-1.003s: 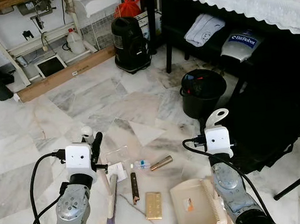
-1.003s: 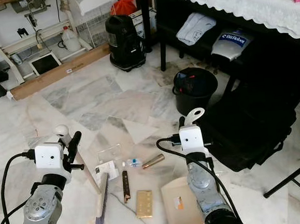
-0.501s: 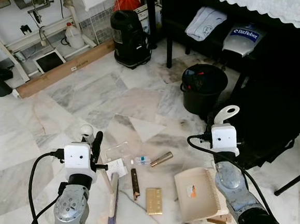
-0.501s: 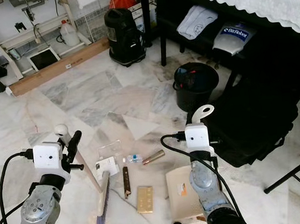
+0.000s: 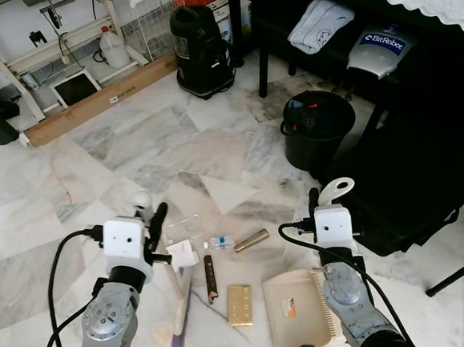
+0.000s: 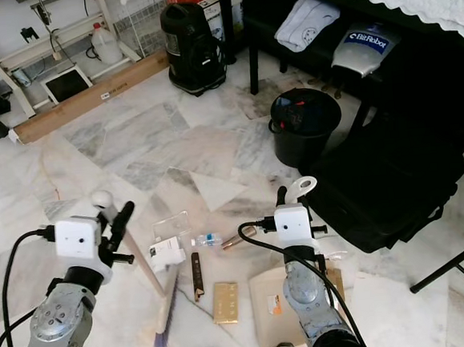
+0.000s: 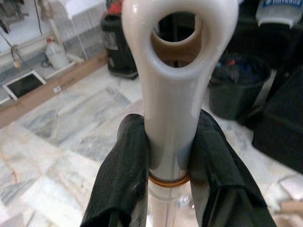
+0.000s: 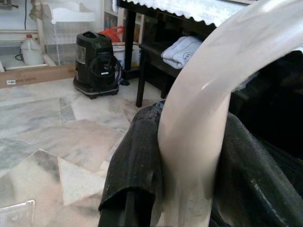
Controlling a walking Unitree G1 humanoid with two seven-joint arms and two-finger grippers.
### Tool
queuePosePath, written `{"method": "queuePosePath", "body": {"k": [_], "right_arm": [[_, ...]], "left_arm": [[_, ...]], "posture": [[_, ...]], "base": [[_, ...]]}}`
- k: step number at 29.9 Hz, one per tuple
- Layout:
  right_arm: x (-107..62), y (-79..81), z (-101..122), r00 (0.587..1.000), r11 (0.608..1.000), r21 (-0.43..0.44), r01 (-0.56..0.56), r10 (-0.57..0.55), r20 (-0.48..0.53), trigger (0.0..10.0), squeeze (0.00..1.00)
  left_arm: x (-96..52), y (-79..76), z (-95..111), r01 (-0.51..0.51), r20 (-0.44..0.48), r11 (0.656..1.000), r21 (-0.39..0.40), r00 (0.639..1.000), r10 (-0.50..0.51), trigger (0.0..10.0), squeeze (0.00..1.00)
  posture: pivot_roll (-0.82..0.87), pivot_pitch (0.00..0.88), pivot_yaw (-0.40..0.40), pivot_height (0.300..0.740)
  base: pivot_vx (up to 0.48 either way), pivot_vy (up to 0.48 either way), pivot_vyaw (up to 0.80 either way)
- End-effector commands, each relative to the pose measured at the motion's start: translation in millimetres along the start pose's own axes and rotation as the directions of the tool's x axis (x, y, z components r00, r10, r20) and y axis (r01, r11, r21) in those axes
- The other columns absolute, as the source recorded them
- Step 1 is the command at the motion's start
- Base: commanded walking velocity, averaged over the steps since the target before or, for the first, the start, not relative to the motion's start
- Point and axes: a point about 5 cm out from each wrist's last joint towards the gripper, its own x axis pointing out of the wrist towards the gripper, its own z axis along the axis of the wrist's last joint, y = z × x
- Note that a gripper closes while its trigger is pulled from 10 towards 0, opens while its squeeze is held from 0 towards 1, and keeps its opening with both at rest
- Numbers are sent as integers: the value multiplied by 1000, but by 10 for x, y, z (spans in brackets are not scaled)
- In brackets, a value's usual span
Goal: Sweep floor
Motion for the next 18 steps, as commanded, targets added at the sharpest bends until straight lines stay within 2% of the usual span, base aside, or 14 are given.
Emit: {"method": "queuePosePath", "body": {"k": [1, 3, 5, 9, 13, 15, 18], "right_arm": [[-129, 36, -154, 997, 1000, -13, -24, 23, -78, 10000, 0], [-120, 19, -154, 997, 1000, -17, -21, 20, -78, 10000, 0], [-102, -18, -156, 997, 1000, -23, -15, 13, -76, 10000, 0], [-95, -42, -155, 997, 1000, -27, -8, 6, -72, 10000, 0], [-100, -59, -165, 997, 999, -31, -6, 4, -75, 10000, 0], [-100, -62, -166, 997, 999, -32, -6, 4, -75, 10000, 0], [-102, -72, -172, 997, 999, -34, -7, 4, -77, 10000, 0]], "left_arm": [[-26, 125, -55, -44, -38, 998, 44, 998, 46, 10000, 0], [-19, 144, -76, -55, -51, 998, 44, 997, 57, 10000, 0], [-13, 121, -137, -37, -96, 997, 64, 994, 43, 10000, 0], [-17, 43, -204, 10, -150, 999, 46, 989, -3, 10000, 0], [-16, -93, -291, 76, -209, 996, -41, 974, -83, 10000, 0], [-15, -107, -296, 80, -212, 995, -52, 973, -89, 10000, 0], [1, -147, -300, 64, -213, 990, -127, 973, -90, 10000, 0]], "posture": [[161, 237, 70, 740], [155, 236, 68, 740], [156, 235, 66, 740], [150, 237, 64, 740], [143, 235, 59, 740], [143, 235, 59, 740], [141, 235, 57, 740]], "base": [[0, 0, 0], [0, 0, 0], [0, 0, 0], [0, 0, 0], [0, 0, 0], [0, 0, 0], [0, 0, 0]]}}
